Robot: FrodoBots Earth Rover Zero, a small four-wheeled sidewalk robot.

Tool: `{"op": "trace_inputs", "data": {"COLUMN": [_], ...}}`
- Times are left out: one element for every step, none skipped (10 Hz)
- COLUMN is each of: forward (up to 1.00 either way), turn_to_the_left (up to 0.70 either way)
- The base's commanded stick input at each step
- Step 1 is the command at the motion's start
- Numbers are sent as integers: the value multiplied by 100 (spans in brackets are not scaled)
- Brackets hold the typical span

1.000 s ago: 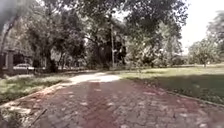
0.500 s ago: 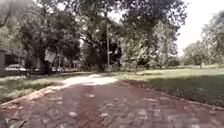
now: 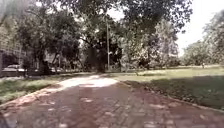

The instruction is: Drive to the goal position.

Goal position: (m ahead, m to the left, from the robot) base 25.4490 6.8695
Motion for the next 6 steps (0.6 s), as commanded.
{"op": "trace_inputs", "data": {"forward": [70,70,70,70,70,70], "turn_to_the_left": [0,0,0,0,0,0]}}
